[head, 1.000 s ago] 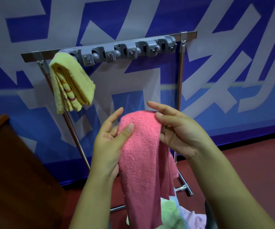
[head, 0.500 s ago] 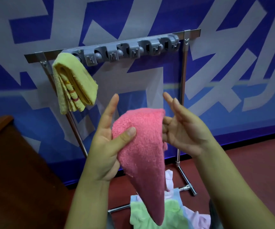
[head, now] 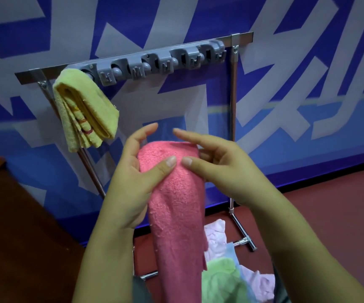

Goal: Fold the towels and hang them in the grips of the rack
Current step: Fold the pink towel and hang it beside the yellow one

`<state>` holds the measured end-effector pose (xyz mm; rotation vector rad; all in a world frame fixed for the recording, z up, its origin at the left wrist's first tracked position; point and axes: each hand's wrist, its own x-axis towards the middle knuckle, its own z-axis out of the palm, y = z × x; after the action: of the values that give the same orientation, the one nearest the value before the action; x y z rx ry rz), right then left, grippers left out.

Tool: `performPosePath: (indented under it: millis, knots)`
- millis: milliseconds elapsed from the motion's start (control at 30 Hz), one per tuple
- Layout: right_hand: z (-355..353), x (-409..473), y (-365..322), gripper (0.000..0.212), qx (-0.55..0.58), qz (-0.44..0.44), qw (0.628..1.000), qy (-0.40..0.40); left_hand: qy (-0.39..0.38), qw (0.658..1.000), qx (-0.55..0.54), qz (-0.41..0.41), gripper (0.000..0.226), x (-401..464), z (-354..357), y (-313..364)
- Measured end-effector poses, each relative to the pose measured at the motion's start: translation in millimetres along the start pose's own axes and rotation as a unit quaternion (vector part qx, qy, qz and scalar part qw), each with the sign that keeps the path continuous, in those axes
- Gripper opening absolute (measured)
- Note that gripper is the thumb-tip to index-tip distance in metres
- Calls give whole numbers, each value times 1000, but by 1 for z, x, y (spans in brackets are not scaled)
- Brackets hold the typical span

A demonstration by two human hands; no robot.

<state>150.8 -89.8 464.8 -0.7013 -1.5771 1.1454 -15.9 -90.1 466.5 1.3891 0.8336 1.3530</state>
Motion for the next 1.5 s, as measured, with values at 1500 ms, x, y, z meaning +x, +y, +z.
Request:
performPosePath:
  millis: [1500]
  knots:
    - [13, 11, -5, 50, 24, -64, 998, 17, 87, 995, -5, 55, 70, -13, -15, 17]
